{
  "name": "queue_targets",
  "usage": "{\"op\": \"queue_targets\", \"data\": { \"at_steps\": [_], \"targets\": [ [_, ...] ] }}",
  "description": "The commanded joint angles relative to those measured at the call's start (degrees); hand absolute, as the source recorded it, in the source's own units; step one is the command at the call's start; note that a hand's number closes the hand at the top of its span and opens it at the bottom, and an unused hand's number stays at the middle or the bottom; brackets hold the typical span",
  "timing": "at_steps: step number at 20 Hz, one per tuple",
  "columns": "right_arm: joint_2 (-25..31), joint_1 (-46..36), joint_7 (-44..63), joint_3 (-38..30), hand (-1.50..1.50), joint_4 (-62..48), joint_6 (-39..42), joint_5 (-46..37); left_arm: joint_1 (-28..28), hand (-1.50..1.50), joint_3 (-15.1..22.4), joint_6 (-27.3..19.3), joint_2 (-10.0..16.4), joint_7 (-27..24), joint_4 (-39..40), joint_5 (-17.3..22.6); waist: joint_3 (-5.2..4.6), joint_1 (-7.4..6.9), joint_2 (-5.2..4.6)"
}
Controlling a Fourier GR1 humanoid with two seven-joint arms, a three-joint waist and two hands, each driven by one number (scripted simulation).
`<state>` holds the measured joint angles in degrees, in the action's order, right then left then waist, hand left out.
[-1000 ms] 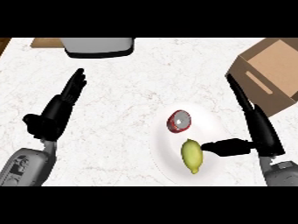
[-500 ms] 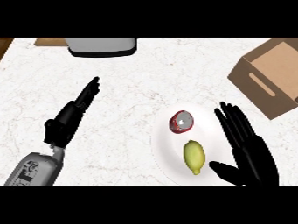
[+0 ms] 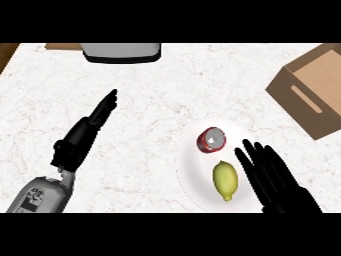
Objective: Pick the can from the plate and place it in the cardboard box
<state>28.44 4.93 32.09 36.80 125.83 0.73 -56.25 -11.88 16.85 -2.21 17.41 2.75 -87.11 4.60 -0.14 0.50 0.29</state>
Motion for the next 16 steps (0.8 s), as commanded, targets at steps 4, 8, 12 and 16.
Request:
{"op": "queue_targets", "data": {
  "at_steps": [4,8,12,16],
  "targets": [
    [-11.26,-8.04,15.58,2.98,-1.5,5.77,19.13,2.82,-0.15,0.0,-0.51,0.81,-1.52,1.56,-1.53,-1.4,0.07,-0.79,-0.3],
    [-16.82,-13.57,13.31,-2.59,-1.5,-3.38,18.6,5.49,-0.93,0.0,-3.83,4.68,-0.72,-0.34,1.25,-0.57,0.11,-0.78,-0.37],
    [-17.23,-14.31,6.54,-5.4,-1.5,-11.56,15.71,4.14,2.09,0.0,-2.89,3.16,-3.38,2.57,-4.44,-2.84,0.14,-0.76,-0.28],
    [-16.65,-8.66,3.64,-4.49,-1.5,-13.61,11.13,0.81,0.56,0.0,-5.13,5.36,-3.53,0.11,0.66,-4.66,0.14,-0.46,-0.29]
  ]
}}
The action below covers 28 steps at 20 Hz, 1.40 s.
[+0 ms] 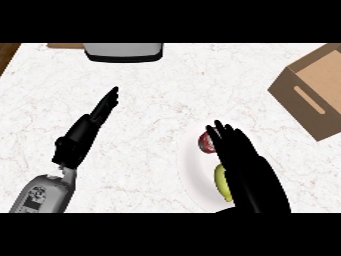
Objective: Pick the can from the plate and place it in the cardboard box
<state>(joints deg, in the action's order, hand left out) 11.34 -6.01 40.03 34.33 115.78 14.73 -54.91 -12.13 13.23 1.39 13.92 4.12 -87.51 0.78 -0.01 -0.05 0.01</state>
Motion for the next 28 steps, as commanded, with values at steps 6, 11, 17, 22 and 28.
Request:
{"op": "queue_targets", "data": {
  "at_steps": [6,11,17,22,28],
  "targets": [
    [-3.67,-1.02,-3.23,-3.28,-1.5,-10.6,-0.7,-3.05,2.28,0.0,-1.29,2.74,-2.3,1.43,-2.71,-1.85,0.02,-0.06,0.03],
    [-6.05,-0.62,-5.36,-2.39,-1.5,-9.47,-2.21,-5.73,-0.93,0.0,-2.98,2.81,-4.6,0.03,2.51,-4.95,0.01,0.14,0.01],
    [-5.68,-2.72,-10.71,-8.09,-1.5,-14.62,-1.41,-6.06,1.98,0.0,-3.88,4.28,-5.96,0.88,-2.22,-5.64,0.01,0.04,0.02],
    [-9.01,-1.3,-9.91,-5.21,-1.5,-18.72,-3.11,-8.69,-0.01,0.0,-6.05,7.17,-5.26,1.87,-1.11,-4.61,0.01,0.08,0.0],
    [-9.86,-3.27,-14.21,-9.13,-1.5,-27.36,-6.32,-9.6,1.97,0.0,-6.64,6.5,-6.46,-0.82,-0.46,-7.19,0.02,-0.01,-0.01]
  ]
}}
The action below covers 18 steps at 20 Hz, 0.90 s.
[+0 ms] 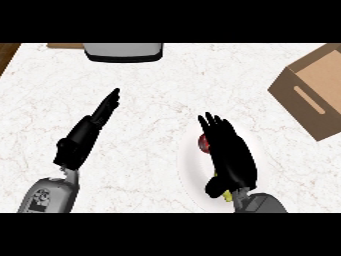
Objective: Pick the can from the plate and place it in the cardboard box
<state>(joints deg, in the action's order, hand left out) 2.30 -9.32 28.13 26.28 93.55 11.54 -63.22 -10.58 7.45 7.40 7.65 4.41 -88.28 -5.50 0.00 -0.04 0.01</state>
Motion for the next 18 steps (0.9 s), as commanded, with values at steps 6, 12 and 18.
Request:
{"op": "queue_targets", "data": {
  "at_steps": [6,12,18],
  "targets": [
    [-1.63,0.7,-3.43,-0.72,-1.5,-8.38,-4.17,-3.34,-1.11,0.0,-2.9,2.83,-0.72,-1.43,3.38,0.96,0.0,0.06,-0.05],
    [0.88,1.68,-2.65,-2.9,-1.5,-5.23,-0.79,-3.99,2.67,0.0,-0.86,1.12,-2.12,-0.23,-2.19,-2.37,0.0,0.09,0.04],
    [-2.25,-3.95,-2.3,-2.63,1.5,-13.49,-2.69,-3.68,-1.62,0.0,-2.85,2.0,-2.44,-0.43,1.45,-2.45,0.01,-0.06,-0.03]
  ]
}}
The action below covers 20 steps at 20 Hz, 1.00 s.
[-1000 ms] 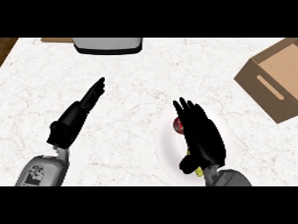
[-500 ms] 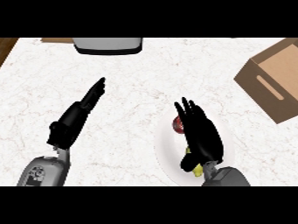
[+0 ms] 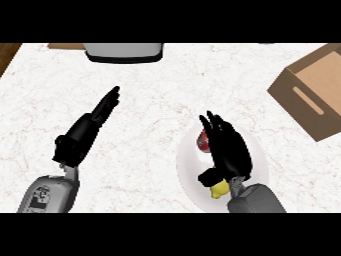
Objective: Pick the can from the plate and place it in the cardboard box
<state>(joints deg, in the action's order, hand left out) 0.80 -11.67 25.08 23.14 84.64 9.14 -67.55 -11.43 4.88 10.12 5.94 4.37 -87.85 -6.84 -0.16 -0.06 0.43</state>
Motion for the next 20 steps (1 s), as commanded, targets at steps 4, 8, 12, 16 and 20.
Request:
{"op": "queue_targets", "data": {
  "at_steps": [4,8,12,16,20],
  "targets": [
    [0.8,-4.74,-3.32,-2.62,1.5,-9.13,-0.77,0.12,0.46,0.0,0.41,-0.83,-1.45,2.24,-2.05,-0.82,0.17,-0.19,-0.46],
    [9.28,0.38,-13.73,-1.66,1.5,-0.77,0.12,2.74,0.01,0.0,-0.6,-1.03,-1.03,-0.09,0.38,-1.33,0.17,0.36,-0.39],
    [26.26,4.78,-36.64,-3.13,1.5,0.08,1.63,9.81,0.63,0.0,-0.68,-0.54,-0.84,0.53,-0.23,-0.59,0.41,2.16,-0.52],
    [38.6,6.29,-53.58,-8.78,1.5,-0.02,-1.69,14.67,2.23,0.0,-1.35,-0.45,-0.15,-0.55,-0.69,-0.38,0.5,2.23,-0.43],
    [47.01,9.32,-71.34,-18.73,1.5,-4.12,-9.12,22.74,1.79,0.0,-1.21,-0.83,-0.45,0.84,-2.32,-0.39,0.57,2.56,-0.24]
  ]
}}
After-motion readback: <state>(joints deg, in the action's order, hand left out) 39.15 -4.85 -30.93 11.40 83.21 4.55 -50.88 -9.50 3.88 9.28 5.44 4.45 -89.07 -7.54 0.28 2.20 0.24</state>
